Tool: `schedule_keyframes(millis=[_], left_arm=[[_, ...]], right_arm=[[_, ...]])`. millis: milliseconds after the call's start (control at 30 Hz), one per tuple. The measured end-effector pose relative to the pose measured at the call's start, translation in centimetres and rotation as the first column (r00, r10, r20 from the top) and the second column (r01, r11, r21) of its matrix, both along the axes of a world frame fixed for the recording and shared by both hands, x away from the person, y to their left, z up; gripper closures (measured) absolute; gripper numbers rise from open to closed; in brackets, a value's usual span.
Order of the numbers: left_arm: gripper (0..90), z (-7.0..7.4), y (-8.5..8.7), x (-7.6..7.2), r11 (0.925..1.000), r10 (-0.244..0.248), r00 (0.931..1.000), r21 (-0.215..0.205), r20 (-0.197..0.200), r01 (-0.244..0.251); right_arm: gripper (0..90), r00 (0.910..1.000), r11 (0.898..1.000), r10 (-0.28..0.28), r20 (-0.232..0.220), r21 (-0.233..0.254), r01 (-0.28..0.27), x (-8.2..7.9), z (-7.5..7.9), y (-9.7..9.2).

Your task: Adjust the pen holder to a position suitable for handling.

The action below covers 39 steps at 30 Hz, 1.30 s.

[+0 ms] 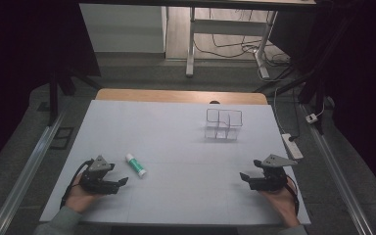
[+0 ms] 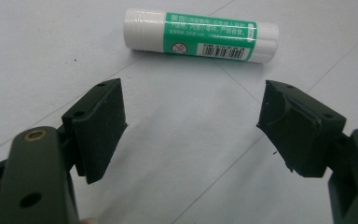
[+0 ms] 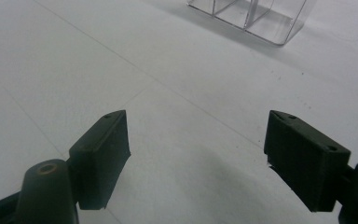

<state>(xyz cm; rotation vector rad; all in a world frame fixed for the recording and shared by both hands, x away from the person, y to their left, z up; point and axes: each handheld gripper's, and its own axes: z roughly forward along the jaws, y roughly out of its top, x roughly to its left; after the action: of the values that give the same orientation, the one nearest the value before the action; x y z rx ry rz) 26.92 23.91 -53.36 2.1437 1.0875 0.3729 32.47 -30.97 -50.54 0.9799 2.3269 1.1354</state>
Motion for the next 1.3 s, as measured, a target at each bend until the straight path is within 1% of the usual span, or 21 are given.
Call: schedule_keyframes(millis=[33,67,100,167,267,467,567,733,767,867,900,1033,1100,1133,1200,1300], left_arm=[[22.3,0.0,0.0,0.0,1.0,-0.003,1.0,0.001,0.0,0.003],[22.3,0.0,0.0,0.0,1.0,-0.004,1.0,0.001,0.0,0.004],[22.3,0.0,0.0,0.0,1.0,-0.004,1.0,0.001,-0.001,0.004],[22.2,0.0,0.0,0.0,1.0,-0.005,1.0,0.002,-0.002,0.005],[22.2,-0.1,0.0,0.1,1.0,-0.006,1.0,0.005,-0.006,0.006],[22.2,-0.1,0.0,0.1,1.0,-0.007,0.9999,0.007,-0.011,0.007],[22.2,-0.1,-0.1,0.1,0.9999,-0.008,0.9999,0.006,-0.012,0.008],[22.1,-0.2,-0.1,0.1,0.9999,-0.01,0.9999,0.008,-0.012,0.01],[22.1,-0.2,-0.1,0.1,0.9999,-0.01,0.9999,0.008,-0.012,0.01],[22.2,-0.2,-0.1,0.1,0.9999,-0.01,0.9999,0.008,-0.012,0.01],[22.2,-0.2,-0.1,0.1,0.9999,-0.011,0.9999,0.008,-0.012,0.011],[22.2,-0.2,-0.1,0.1,0.9999,-0.013,0.9998,0.009,-0.012,0.013],[22.2,-0.2,-0.1,0.1,0.9999,-0.013,0.9998,0.009,-0.012,0.013],[22.2,-0.2,-0.1,0.1,0.9999,-0.014,0.9998,0.009,-0.012,0.014],[22.2,-0.2,-0.1,0.1,0.9998,-0.014,0.9998,0.01,-0.013,0.014],[22.2,-0.2,-0.1,0.1,0.9998,-0.015,0.9998,0.01,-0.013,0.015]], right_arm=[[22.0,1.0,1.0,0.001,0.007,0.007,-0.001,0.2,0.1,0.1],[22.0,1.0,1.0,-0.003,0.006,-0.001,0.003,0.3,0.2,0.1],[22.1,1.0,1.0,0.0,0.009,0.008,0.0,0.4,0.3,0.2],[22.2,1.0,1.0,-0.003,0.007,0.004,0.003,0.5,0.4,0.3],[23.0,0.9998,1.0,-0.006,0.019,0.006,0.006,0.9,0.7,0.6],[24.0,0.9998,1.0,-0.014,0.012,0.015,0.014,1.8,1.0,0.8],[24.5,0.9998,1.0,-0.022,0.004,0.013,0.022,2.0,1.1,0.8],[25.7,0.9993,0.999,-0.038,0.008,0.018,0.037,2.4,1.5,0.8],[26.2,0.9992,0.999,-0.037,0.015,0.025,0.037,2.6,1.5,0.8],[26.6,0.9989,0.999,-0.045,0.014,0.021,0.044,2.8,1.7,0.8],[27.2,0.9986,0.998,-0.05,0.019,0.033,0.05,3.1,1.8,0.9],[29.5,0.9974,0.997,-0.068,0.024,0.042,0.067,3.8,2.2,1.1],[30.7,0.9972,0.997,-0.071,0.025,0.038,0.07,4.0,2.3,1.1],[31.8,0.9965,0.996,-0.08,0.026,0.039,0.079,4.4,2.4,1.2],[34.2,0.9958,0.996,-0.088,0.025,0.036,0.087,4.8,2.5,1.3],[38.5,0.9942,0.994,-0.103,0.031,0.045,0.101,5.4,2.7,1.3]])
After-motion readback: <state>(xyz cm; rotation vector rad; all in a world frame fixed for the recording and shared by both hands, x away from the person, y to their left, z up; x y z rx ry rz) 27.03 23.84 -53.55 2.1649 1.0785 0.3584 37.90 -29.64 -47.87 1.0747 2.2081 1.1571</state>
